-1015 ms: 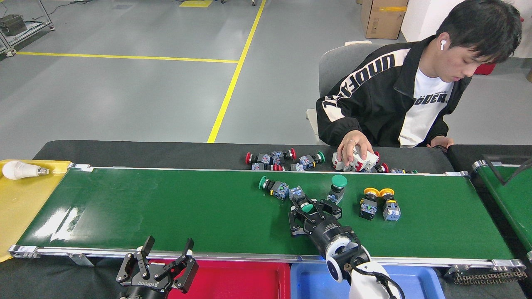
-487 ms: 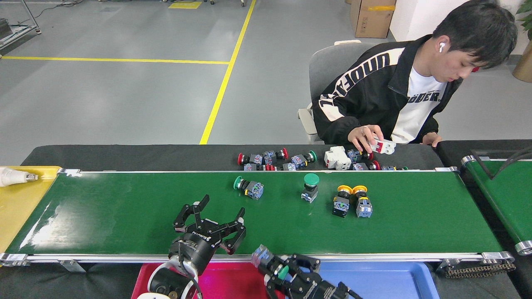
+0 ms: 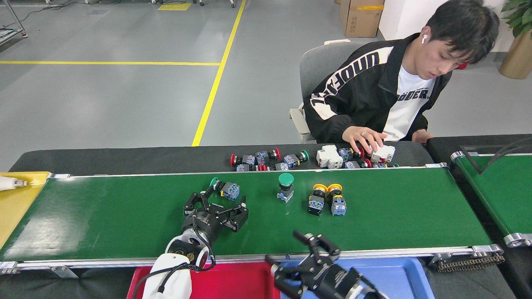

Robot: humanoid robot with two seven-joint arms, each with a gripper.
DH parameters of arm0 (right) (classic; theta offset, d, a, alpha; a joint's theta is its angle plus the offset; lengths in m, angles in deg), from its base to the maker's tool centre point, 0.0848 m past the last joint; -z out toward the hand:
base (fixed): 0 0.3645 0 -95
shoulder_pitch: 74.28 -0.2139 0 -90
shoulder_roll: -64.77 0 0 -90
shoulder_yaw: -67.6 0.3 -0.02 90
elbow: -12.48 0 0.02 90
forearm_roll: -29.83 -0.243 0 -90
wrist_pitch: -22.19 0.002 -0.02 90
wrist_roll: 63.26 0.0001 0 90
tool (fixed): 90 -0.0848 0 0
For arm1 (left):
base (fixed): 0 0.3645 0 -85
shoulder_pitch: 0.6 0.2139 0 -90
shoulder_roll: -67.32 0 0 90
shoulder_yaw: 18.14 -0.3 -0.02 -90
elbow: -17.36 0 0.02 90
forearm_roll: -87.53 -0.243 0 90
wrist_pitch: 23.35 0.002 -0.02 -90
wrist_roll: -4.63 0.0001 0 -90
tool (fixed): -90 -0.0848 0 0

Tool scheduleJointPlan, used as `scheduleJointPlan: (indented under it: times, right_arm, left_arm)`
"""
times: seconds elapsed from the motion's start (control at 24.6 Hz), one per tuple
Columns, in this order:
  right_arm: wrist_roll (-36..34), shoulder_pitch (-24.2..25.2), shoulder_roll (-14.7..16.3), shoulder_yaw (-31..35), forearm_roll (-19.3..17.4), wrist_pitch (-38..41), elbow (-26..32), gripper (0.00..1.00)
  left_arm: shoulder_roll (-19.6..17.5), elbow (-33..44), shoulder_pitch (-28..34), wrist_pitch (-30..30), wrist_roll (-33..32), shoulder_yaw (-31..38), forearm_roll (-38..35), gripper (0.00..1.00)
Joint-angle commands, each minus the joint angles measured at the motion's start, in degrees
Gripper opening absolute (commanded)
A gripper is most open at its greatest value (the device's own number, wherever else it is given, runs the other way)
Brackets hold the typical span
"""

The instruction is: Pick switch part from conveyor to tray

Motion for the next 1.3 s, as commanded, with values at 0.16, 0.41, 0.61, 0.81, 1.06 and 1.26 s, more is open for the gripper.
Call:
scheduleJointPlan:
  times: [0.16,0.41,0.61,0.81,1.06,1.26]
  right_arm:
    - [-1.2,5.1,0.8,11.0,-0.2,-10.5,2.6,0.96]
    - [-5.4,5.9,0.0,10.4,1.3,-11.2,1.6,0.95]
    - [-4.6,-3.7,-1.7,-5.3,8.5,-23.0,-7.4,0.94]
    - [-5.0,-17.2,-2.2,-18.8,8.2,-36.5,-24.9,0.94]
    - [-5.4,-23.9,-3.1,-25.6,3.8,-37.6,-35.2,0.77]
    - [-5.7,-24.6,-3.0,-27.9,2.2,-37.1,-35.2,0.19]
  left_arm:
    - [-0.7,-10.2,-7.5,3.9,3.0,0.3,-0.1,0.87]
    - [-2.9,-14.0,-9.4,3.2,6.2,0.6,0.6,0.09]
    - [-3.4,-8.9,-6.1,0.6,6.1,0.7,4.4,0.02]
    - [-5.5,5.9,2.6,-1.6,5.3,0.8,6.5,0.02]
    - [-7.0,35.4,23.7,-5.4,2.4,0.3,5.6,0.04]
    - [-12.1,49.2,41.0,-9.0,3.5,0.8,3.6,0.07]
